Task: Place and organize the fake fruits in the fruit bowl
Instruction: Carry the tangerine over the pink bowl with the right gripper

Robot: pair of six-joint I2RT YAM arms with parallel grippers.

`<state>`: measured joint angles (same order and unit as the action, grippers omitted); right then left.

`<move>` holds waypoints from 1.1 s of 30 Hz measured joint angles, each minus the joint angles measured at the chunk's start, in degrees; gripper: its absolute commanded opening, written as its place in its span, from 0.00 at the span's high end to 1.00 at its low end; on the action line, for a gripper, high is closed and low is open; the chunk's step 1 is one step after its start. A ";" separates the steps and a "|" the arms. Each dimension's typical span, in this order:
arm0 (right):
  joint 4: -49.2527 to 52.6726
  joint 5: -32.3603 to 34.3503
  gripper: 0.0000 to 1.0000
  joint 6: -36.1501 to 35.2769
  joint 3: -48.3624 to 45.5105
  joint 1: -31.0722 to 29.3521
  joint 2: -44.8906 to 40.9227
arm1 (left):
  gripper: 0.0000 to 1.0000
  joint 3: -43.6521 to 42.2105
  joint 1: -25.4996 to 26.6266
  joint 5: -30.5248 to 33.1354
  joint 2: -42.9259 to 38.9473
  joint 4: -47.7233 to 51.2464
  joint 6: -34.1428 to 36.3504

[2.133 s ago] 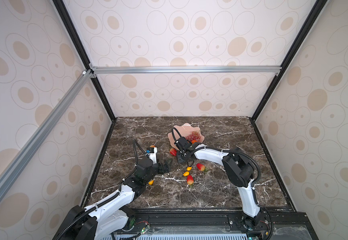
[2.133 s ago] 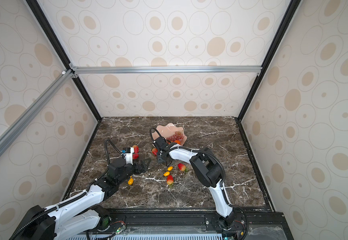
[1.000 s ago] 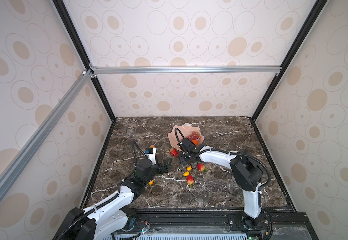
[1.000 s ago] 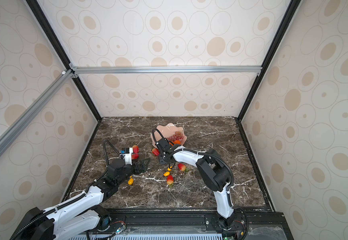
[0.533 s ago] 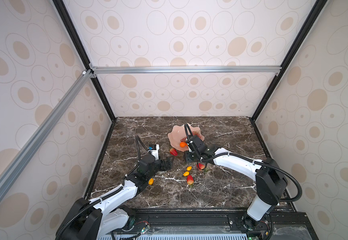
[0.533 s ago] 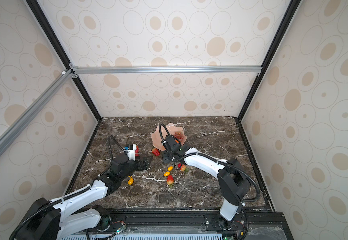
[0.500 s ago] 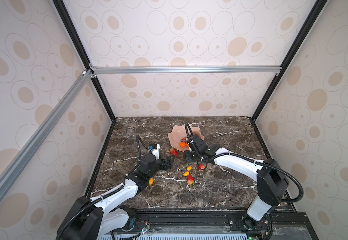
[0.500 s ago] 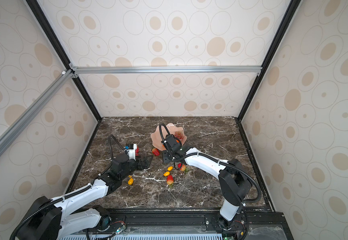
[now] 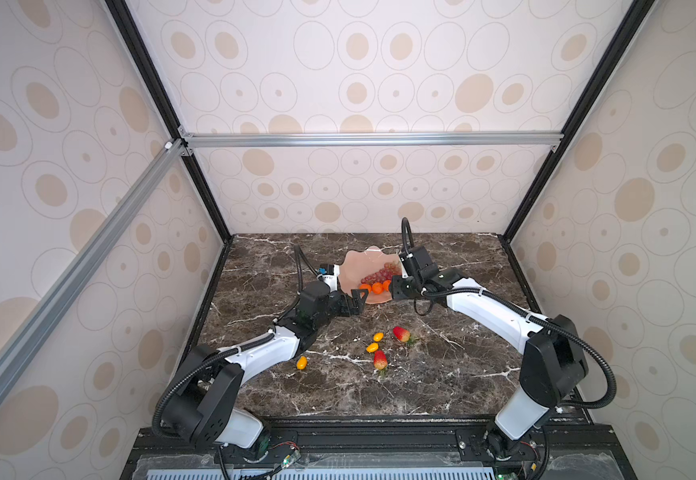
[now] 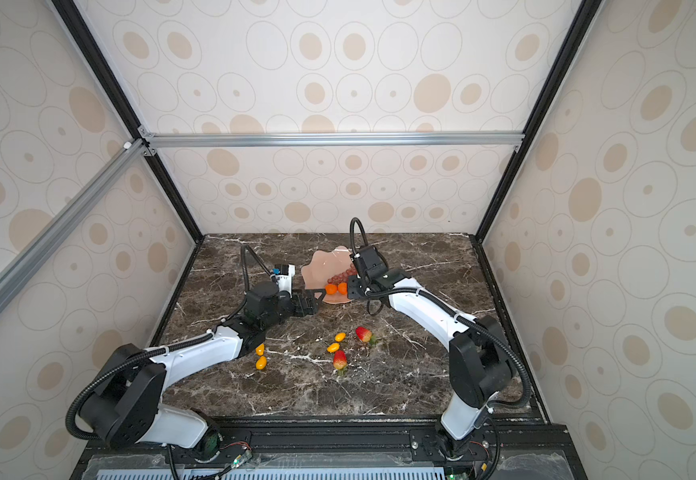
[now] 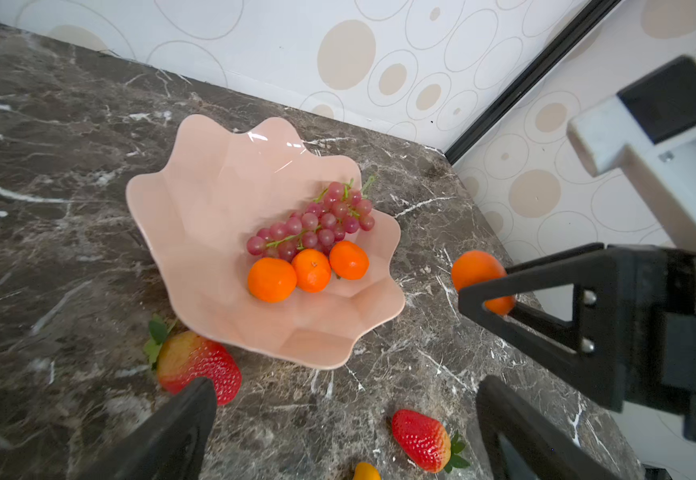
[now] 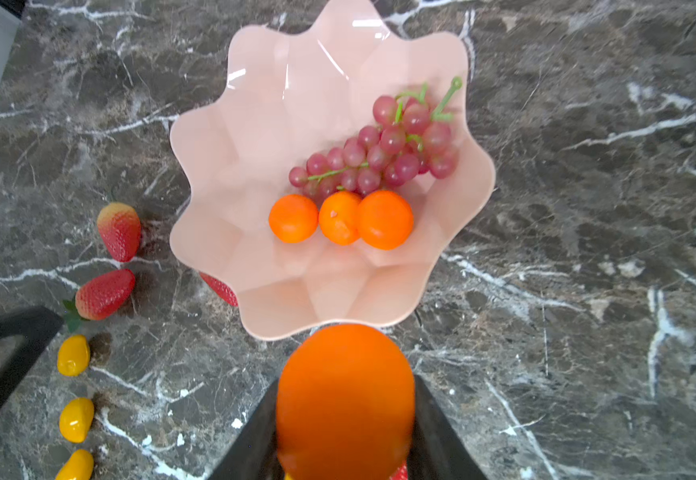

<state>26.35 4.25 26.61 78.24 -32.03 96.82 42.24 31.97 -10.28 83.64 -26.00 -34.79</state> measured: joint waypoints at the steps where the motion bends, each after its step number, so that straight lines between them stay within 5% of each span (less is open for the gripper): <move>1: 0.04 -0.09 0.58 -0.15 0.81 0.52 0.59 | 0.02 0.74 0.20 -0.02 0.68 -0.04 0.11; 18: 6.14 -2.97 0.58 -3.15 17.07 5.40 18.49 | 0.02 7.98 2.51 -0.59 9.16 0.33 0.35; 33: 10.14 -0.68 0.56 -3.13 21.49 5.79 23.23 | 0.02 8.76 2.82 -0.57 9.16 1.31 0.37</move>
<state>36.49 3.57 23.49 99.72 -26.24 120.05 51.00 34.79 -10.85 92.79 -24.69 -34.41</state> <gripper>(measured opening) 0.435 0.985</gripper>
